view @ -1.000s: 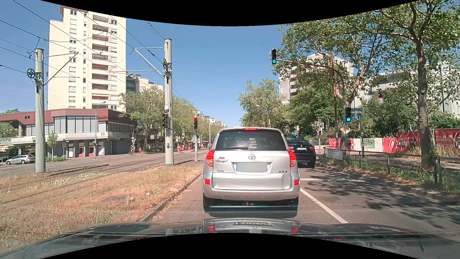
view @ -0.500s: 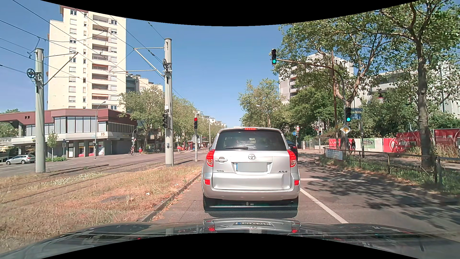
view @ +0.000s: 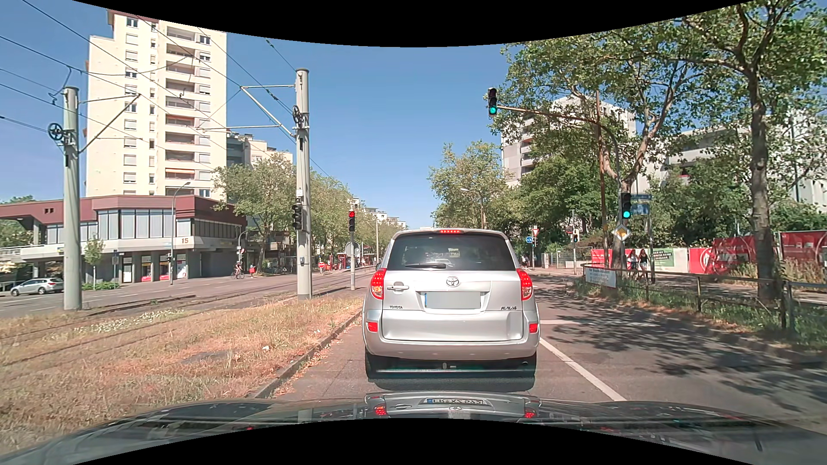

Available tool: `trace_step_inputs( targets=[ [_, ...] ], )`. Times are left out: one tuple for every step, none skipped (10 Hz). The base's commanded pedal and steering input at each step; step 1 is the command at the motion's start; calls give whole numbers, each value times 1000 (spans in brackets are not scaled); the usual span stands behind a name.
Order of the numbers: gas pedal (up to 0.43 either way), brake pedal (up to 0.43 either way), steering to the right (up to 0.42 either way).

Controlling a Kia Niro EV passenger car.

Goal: Follow the waypoints while adhering to traffic rules and regulations

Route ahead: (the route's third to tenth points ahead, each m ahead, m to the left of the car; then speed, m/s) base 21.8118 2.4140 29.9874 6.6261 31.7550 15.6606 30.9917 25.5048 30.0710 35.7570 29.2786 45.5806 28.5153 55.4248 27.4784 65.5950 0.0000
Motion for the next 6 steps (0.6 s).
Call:
trace_step_inputs(
  targets=[
    [0, 213, -4],
    [0, 213, -4],
    [0, 213, -4],
    [0, 220, -4],
    [0, 213, -4],
    [0, 213, -4]
  ],
)
